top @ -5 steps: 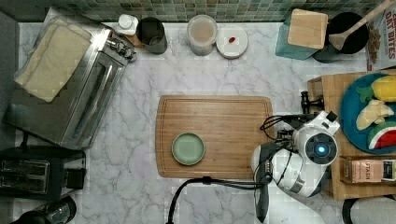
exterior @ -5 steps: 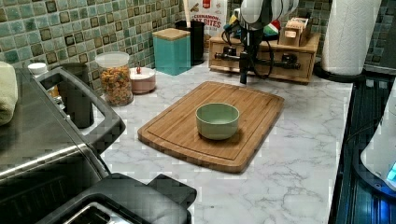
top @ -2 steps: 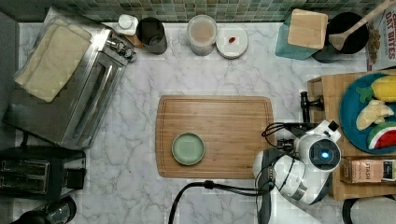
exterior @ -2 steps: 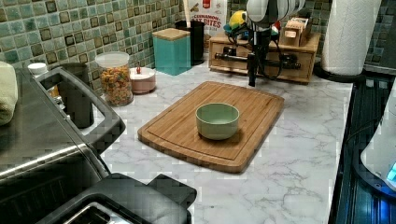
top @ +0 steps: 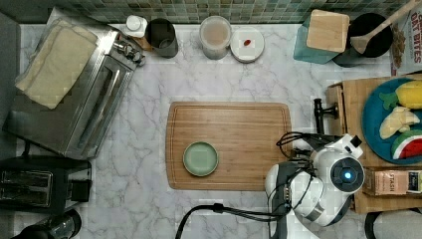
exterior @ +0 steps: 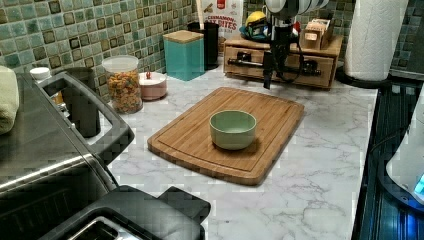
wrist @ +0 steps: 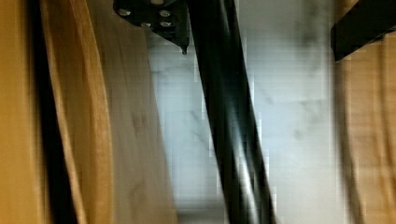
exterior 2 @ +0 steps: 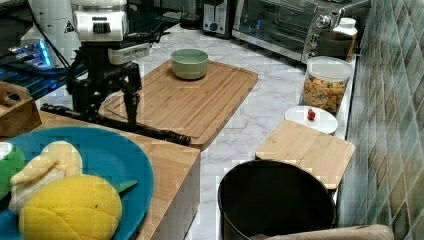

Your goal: Open the drawer.

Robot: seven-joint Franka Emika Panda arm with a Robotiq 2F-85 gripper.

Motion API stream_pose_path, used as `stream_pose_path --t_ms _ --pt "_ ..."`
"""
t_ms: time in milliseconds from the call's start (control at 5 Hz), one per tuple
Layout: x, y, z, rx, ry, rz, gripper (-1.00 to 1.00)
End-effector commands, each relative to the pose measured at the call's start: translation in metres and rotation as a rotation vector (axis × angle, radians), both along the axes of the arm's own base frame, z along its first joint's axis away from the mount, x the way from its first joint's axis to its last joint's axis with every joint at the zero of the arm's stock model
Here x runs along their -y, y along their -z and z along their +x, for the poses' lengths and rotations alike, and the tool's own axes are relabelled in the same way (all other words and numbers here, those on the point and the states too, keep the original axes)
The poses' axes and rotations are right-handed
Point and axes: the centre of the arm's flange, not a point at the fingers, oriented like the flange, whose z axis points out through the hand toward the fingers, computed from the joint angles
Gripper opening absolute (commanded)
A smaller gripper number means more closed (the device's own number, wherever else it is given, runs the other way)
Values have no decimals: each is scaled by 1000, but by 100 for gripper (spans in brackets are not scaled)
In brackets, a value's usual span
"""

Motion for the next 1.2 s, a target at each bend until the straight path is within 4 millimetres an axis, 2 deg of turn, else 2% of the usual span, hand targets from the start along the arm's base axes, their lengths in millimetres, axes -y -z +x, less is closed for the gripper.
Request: stream_pose_path --t_ms 200,600,800,1000,1200 --pt "-163 1 38 -25 -119 119 100" --pt "-245 -25 16 -39 -158 97 100" --pt "-275 -29 4 -17 -265 128 100" --pt "-272 -28 -16 164 -448 138 100" --pt "-273 -29 -16 164 -448 138 100"
